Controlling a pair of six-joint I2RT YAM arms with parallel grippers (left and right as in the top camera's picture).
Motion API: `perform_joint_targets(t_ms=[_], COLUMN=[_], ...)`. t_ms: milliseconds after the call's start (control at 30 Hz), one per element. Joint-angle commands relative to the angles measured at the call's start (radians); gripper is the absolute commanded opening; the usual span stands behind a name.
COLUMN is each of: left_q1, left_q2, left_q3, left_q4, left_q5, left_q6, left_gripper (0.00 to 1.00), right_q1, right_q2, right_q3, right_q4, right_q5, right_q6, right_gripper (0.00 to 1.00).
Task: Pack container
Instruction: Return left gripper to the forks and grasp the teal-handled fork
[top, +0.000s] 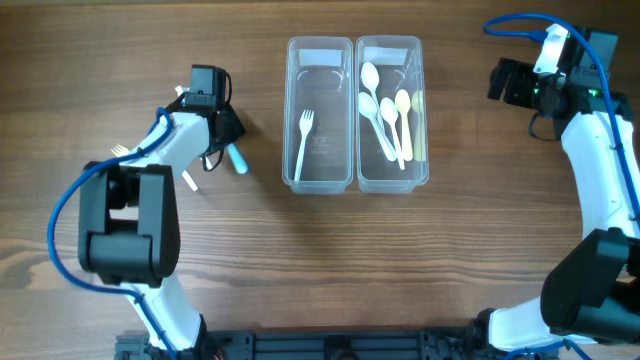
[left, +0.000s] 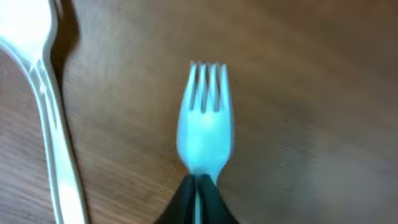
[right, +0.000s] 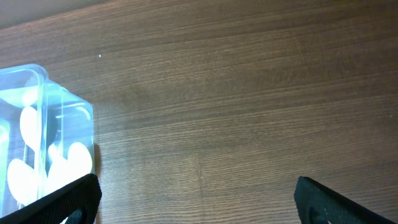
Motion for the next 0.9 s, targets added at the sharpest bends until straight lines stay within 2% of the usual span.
perform_joint_targets(t_ms=[0,333,400,467,500,600,867], left_q1=[0.000,0.000,0.000,0.000,0.000,-0.001,-0.001], left_q2=[0.029,-0.068,-0.095,-0.112,-0.125,-0.145,-0.140], left_q3=[-0.003,-0.002,-0.002,-0.002,-0.002,-0.002,-0.002], left_q4=[-0.002,-0.017,-0.012,-0.005,-0.001,0.017,0.053], left_q5=[0.018,0.017,0.021,0.039,0.051,0.051,0.054], left_q6=[-0.003,-0.002,-0.002,0.003,0.009,0.025,0.023], left_gripper=[0.04,0.04,0.14,0.41,0.47,0.52,0.54], right_q1=[0.004,0.004,0.004,0.004,0.004,0.004,0.004], right_q2=[-0.013,-0.013,-0.013,-0.013,-0.013,-0.013,-0.013], right_q3=[0.013,0.013,0.013,0.013,0.013,0.013,0.013], right_q4=[0.002,0.002,0.002,0.002,0.002,0.002,0.003], right_q5=[0.006,0.006,0.006,0.006,0.006,0.006,0.006], right_q6=[-0.010,-0.010,-0.010,-0.009,-0.010,-0.009,-0.009], right_gripper=[1.00,1.00,1.00,1.00,1.00,1.00,1.00])
